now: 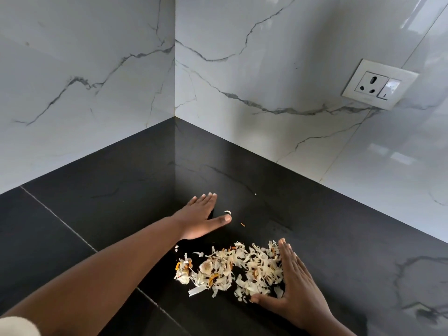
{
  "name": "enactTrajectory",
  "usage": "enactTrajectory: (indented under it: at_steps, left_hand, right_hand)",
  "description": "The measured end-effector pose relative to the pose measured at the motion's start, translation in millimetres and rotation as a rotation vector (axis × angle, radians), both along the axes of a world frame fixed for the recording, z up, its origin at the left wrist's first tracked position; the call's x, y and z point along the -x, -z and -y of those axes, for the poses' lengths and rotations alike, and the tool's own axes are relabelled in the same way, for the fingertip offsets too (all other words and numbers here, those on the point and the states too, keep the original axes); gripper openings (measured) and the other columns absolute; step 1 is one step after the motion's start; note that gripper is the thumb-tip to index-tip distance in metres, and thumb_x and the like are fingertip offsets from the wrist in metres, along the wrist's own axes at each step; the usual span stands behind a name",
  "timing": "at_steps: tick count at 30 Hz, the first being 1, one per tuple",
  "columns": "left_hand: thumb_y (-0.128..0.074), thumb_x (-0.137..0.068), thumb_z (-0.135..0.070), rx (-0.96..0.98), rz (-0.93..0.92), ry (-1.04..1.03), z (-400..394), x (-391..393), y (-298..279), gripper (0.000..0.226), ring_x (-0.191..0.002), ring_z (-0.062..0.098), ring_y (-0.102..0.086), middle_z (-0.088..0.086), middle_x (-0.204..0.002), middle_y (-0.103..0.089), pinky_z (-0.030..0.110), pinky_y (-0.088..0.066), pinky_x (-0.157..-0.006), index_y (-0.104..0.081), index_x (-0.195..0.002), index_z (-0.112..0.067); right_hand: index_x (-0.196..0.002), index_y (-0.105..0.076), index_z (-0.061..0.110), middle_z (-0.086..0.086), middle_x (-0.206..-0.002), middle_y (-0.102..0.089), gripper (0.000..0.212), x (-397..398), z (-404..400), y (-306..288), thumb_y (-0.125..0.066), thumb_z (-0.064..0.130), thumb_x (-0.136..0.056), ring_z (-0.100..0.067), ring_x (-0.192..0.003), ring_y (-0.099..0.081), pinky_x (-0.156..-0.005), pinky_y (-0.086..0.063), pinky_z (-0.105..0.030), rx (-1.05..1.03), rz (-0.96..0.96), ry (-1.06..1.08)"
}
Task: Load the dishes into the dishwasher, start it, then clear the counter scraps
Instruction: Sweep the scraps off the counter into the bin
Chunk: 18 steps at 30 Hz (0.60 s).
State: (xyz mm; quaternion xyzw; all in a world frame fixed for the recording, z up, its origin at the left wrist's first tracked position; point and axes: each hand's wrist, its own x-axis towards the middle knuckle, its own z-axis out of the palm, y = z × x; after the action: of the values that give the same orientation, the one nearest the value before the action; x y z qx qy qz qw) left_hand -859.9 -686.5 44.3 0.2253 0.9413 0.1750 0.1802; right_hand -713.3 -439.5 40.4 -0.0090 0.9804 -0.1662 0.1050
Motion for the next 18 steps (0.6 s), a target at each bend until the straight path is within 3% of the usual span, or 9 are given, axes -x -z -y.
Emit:
enactTrajectory:
  at_steps: [5,10,14,18]
  left_hand:
    - [-0.006,-0.069,-0.088,0.187,-0.084,0.15,-25,10,13,0.113,-0.143,0.018,0.024,0.006,-0.158,0.019,0.036,0.009,-0.119,0.012,-0.151,-0.013]
    - [-0.015,-0.076,-0.085,0.104,-0.044,0.475,-47,-27,12,0.105,-0.141,0.01,0.026,0.0,-0.158,0.019,0.03,0.016,-0.114,0.011,-0.152,-0.017]
    - [-0.025,-0.082,-0.075,-0.055,0.03,0.336,-48,-16,-7,0.093,-0.135,0.002,0.024,-0.013,-0.156,0.013,0.024,0.016,-0.107,0.005,-0.153,-0.024]
    - [-0.019,-0.084,-0.075,-0.029,-0.092,0.255,-71,38,-16,0.091,-0.14,0.005,0.019,-0.006,-0.159,0.011,0.027,0.013,-0.114,0.005,-0.153,-0.022]
  right_hand:
    - [-0.134,0.041,0.025,0.018,-0.149,0.034,0.139,2,-3,-1,-0.043,0.099,-0.052,0.002,-0.136,0.029,-0.111,0.012,-0.019,-0.013,-0.001,-0.004]
    - [-0.136,0.038,0.028,0.017,-0.151,0.033,0.139,4,-6,3,-0.042,0.101,-0.05,0.004,-0.136,0.03,-0.115,0.01,-0.02,0.004,-0.001,-0.011]
    - [-0.139,0.038,0.024,0.017,-0.149,0.036,0.143,6,-8,4,-0.04,0.102,-0.048,0.002,-0.137,0.031,-0.115,0.011,-0.022,0.002,0.017,-0.018]
    - [-0.138,0.04,0.021,0.018,-0.143,0.043,0.145,12,-12,4,-0.04,0.102,-0.048,-0.001,-0.136,0.034,-0.113,0.015,-0.022,-0.006,0.073,-0.048]
